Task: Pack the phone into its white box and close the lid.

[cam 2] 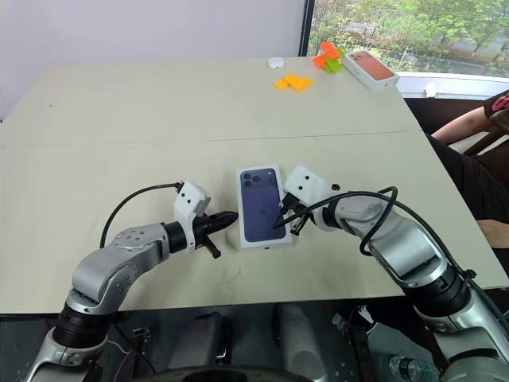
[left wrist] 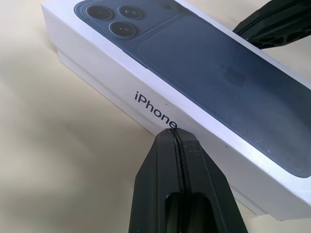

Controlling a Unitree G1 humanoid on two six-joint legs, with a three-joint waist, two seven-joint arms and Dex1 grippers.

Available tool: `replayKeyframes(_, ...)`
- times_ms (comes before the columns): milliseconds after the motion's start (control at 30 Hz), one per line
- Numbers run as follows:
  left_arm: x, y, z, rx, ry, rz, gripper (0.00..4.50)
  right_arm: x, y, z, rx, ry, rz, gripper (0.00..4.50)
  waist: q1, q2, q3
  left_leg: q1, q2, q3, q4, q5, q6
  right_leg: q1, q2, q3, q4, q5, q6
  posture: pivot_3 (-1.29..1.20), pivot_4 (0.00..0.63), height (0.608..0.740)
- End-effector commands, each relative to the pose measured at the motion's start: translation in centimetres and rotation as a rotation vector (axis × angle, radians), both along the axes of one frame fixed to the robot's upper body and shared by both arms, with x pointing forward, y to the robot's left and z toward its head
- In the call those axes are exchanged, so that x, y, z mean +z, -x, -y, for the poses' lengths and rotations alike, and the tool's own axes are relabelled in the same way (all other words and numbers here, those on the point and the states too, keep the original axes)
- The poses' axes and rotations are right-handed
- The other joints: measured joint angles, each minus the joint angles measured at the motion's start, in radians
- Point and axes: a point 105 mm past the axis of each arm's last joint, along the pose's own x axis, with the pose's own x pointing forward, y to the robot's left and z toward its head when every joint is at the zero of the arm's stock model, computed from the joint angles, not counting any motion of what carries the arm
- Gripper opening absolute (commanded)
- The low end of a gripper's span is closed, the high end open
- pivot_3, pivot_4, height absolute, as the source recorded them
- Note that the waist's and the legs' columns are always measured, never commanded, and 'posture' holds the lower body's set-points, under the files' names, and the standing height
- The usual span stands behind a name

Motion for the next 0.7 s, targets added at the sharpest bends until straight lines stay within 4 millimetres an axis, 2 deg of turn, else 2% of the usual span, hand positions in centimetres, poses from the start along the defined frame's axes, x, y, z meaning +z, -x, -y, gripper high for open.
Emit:
replayKeyframes(33,1.6,0.4,1.4,-0.061,0.036,0.059,0.00,0.7,0.4,-1.0,0.044,-0.021,0.028,0.09,0.000,0.000,0.000,0.000,0.000,0.000,0.000,0.000,0.000,0.000,0.000,0.000,0.000,0.000,0.000,0.00,0.150,0.740)
replayKeyframes(300,1.4,0.3,1.0,-0.045,0.034,0.046,0.00,0.9,0.4,-0.7,0.045,-0.013,0.039,0.09,0.000,0.000,0.000,0.000,0.000,0.000,0.000,0.000,0.000,0.000,0.000,0.000,0.000,0.000,0.000,0.00,0.150,0.740)
replayKeyframes(467,2.8,0.3,-1.1,-0.024,0.105,0.043,0.00,2.0,0.2,1.3,0.040,0.020,0.069,0.09,0.000,0.000,0.000,0.000,0.000,0.000,0.000,0.000,0.000,0.000,0.000,0.000,0.000,0.000,0.000,0.00,0.150,0.740)
replayKeyframes(567,4.6,-1.8,-2.5,0.075,0.172,0.080,0.00,3.1,0.9,2.1,0.095,0.005,0.097,0.09,0.003,0.000,0.000,0.000,0.000,0.000,0.000,0.000,0.000,0.000,0.000,0.000,0.000,0.000,0.000,0.00,0.150,0.740)
replayKeyframes(700,6.0,-4.6,-1.5,0.115,0.120,0.157,0.00,3.3,2.3,1.5,0.172,-0.073,0.056,0.09,0.005,-0.001,0.000,0.002,-0.001,0.000,0.002,0.000,0.000,0.004,0.000,-0.002,0.000,0.000,0.000,0.00,0.150,0.740)
